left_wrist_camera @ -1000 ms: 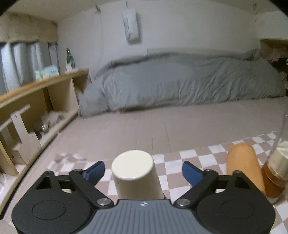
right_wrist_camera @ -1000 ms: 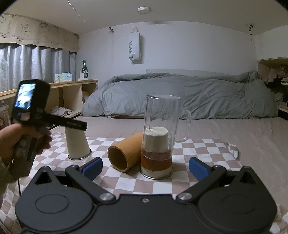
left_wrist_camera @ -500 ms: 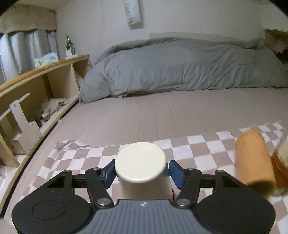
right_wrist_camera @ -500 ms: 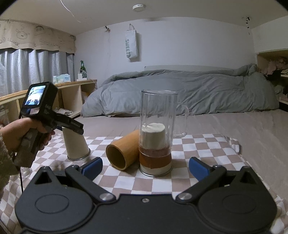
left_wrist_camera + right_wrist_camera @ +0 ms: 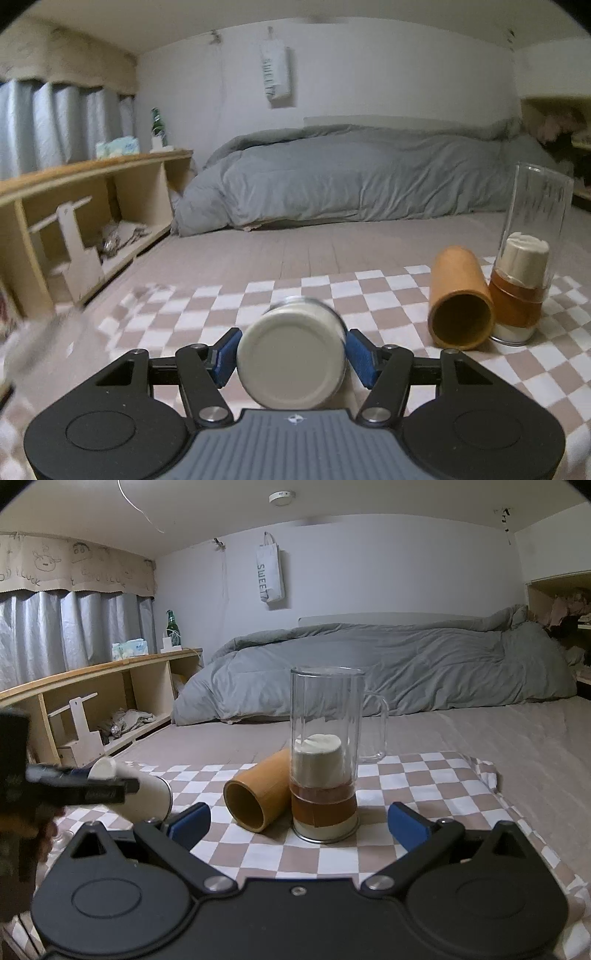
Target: Flip cup upright
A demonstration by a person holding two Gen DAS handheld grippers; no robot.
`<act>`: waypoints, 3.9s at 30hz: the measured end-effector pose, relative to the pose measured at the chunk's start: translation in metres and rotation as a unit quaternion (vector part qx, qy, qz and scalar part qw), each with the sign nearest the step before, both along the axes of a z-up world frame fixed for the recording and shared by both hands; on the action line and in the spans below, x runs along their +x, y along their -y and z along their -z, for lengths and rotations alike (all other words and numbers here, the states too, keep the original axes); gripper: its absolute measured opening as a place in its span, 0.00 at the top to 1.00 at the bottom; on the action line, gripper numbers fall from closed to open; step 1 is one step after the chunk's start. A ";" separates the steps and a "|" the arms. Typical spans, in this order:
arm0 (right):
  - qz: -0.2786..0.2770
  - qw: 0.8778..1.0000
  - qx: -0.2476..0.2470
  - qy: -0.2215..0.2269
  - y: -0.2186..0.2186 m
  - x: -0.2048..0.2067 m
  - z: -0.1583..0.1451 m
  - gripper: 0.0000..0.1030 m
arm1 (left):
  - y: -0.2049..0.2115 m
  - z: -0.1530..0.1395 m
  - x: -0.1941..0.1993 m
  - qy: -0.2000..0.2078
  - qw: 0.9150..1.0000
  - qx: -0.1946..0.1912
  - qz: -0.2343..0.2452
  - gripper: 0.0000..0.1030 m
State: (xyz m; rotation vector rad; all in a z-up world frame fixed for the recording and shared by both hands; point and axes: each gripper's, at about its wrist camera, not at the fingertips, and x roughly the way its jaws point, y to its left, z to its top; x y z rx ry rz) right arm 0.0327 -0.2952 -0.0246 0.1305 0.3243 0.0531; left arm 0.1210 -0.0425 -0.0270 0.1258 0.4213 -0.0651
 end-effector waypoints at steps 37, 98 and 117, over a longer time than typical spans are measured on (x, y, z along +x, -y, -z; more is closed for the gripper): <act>-0.126 0.958 0.144 -0.215 -0.120 0.153 -0.011 0.03 | -0.039 0.044 -0.042 0.001 0.993 -0.116 0.036 0.44; -0.322 0.928 -0.170 -0.082 -0.254 0.107 -0.040 0.11 | -0.075 0.048 -0.064 0.035 0.987 -0.115 -0.104 0.22; -0.221 0.974 -0.051 0.017 -0.147 0.041 -0.063 0.03 | -0.081 -0.002 -0.106 0.107 0.986 -0.069 -0.103 0.00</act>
